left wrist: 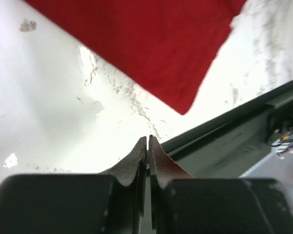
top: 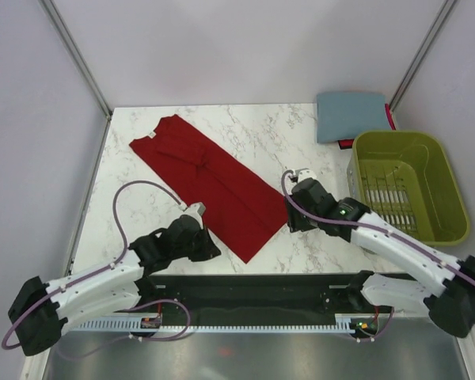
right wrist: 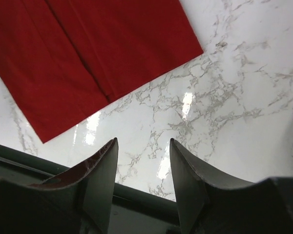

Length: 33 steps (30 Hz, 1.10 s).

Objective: Fold and stack the t-shirts
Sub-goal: Fold the tshirt

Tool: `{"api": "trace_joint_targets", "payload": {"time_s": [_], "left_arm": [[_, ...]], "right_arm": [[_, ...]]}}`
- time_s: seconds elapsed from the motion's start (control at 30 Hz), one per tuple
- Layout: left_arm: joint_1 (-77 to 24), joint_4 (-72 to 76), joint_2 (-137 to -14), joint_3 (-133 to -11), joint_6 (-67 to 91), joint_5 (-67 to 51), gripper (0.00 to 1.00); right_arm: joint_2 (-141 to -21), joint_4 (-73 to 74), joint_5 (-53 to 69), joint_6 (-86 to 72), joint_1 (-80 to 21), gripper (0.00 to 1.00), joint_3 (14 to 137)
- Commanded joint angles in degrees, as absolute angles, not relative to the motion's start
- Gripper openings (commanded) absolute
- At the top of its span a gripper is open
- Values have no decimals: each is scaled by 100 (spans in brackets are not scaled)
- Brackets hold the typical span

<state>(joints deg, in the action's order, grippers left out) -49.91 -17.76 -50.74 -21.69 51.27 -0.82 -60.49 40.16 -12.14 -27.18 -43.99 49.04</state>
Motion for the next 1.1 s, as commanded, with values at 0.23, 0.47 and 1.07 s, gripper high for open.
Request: {"api": "trace_joint_targets", "payload": {"time_s": [0.23, 0.47, 1.07], "left_arm": [[-3159, -2751, -6157, -4534, 3851, 29, 9], [-687, -1954, -7731, -5483, 3709, -361, 6], [624, -1758, -11610, -7954, 3709, -18, 2]], "right_arm": [[-8603, 3480, 491, -1100, -3035, 56, 6230], [-10141, 3673, 1301, -677, -2259, 56, 7039], [-10732, 3481, 1432, -430, -2057, 47, 7032]]}}
